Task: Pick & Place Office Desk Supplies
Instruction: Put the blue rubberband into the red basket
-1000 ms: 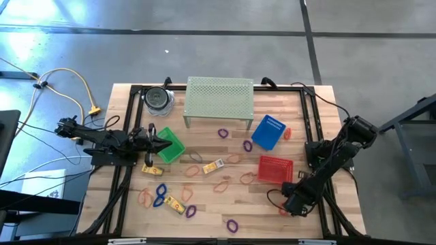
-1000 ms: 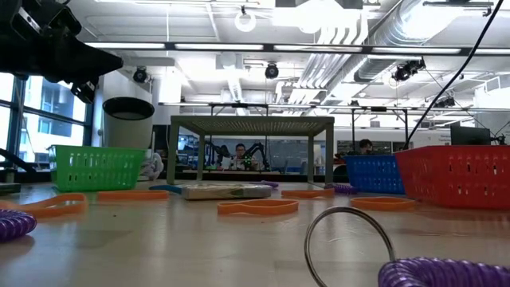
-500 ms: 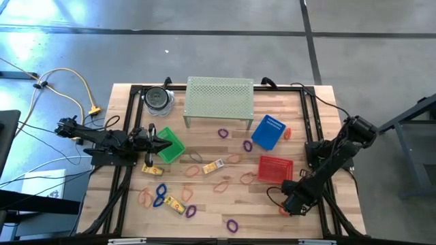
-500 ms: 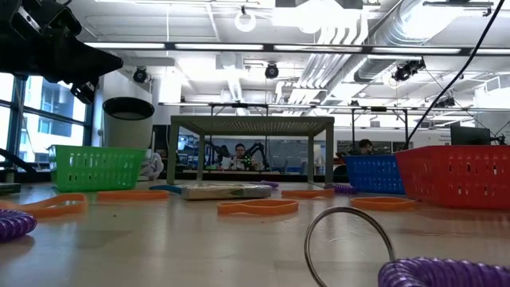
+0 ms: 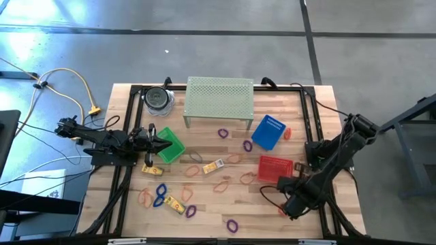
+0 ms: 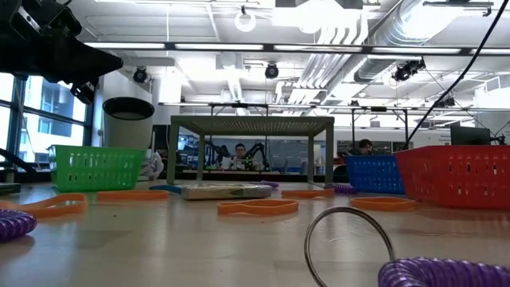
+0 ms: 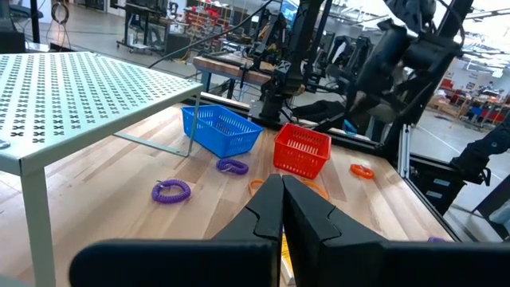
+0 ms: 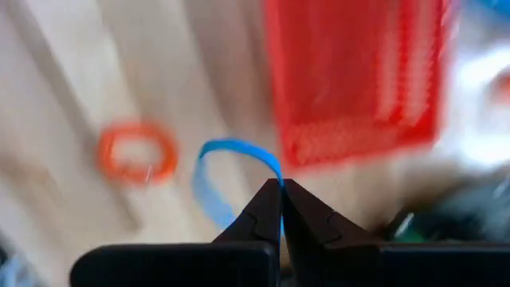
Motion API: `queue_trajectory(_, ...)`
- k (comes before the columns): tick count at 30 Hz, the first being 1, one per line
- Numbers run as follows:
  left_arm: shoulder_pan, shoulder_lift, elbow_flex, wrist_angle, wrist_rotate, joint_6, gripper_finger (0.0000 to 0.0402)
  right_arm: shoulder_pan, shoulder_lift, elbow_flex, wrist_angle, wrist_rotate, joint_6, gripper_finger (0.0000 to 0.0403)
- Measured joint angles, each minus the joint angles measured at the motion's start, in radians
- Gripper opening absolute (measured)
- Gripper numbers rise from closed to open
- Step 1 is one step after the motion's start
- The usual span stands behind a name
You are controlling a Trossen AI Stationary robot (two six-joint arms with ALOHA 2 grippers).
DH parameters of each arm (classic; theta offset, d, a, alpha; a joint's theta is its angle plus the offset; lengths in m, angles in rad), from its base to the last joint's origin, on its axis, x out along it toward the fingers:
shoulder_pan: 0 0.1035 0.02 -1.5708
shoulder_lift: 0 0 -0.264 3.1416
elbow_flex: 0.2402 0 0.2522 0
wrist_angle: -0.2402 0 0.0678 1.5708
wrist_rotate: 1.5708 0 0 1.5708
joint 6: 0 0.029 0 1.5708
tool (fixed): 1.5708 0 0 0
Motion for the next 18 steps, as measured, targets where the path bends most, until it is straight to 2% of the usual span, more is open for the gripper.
queue_trajectory(4, 0.000, 0.000, 0.000, 0.000, 0.000, 0.006, 0.0000, -0.036, 0.000, 0.007, -0.003, 0.203, -0.125, 0.0002)
queue_trajectory(7, 0.000, 0.000, 0.000, 0.002, 0.000, 0.006, 0.0000, -0.083, 0.000, 0.007, -0.003, 0.293, -0.217, 0.0002)
queue_trajectory(12, 0.000, 0.000, 0.000, 0.003, 0.000, 0.007, 0.0000, -0.164, -0.012, 0.005, -0.005, 0.327, -0.408, 0.0002)
queue_trajectory(18, 0.000, 0.000, 0.000, 0.003, -0.001, 0.007, 0.0000, -0.210, -0.101, 0.006, 0.008, 0.307, -0.460, 0.0002)
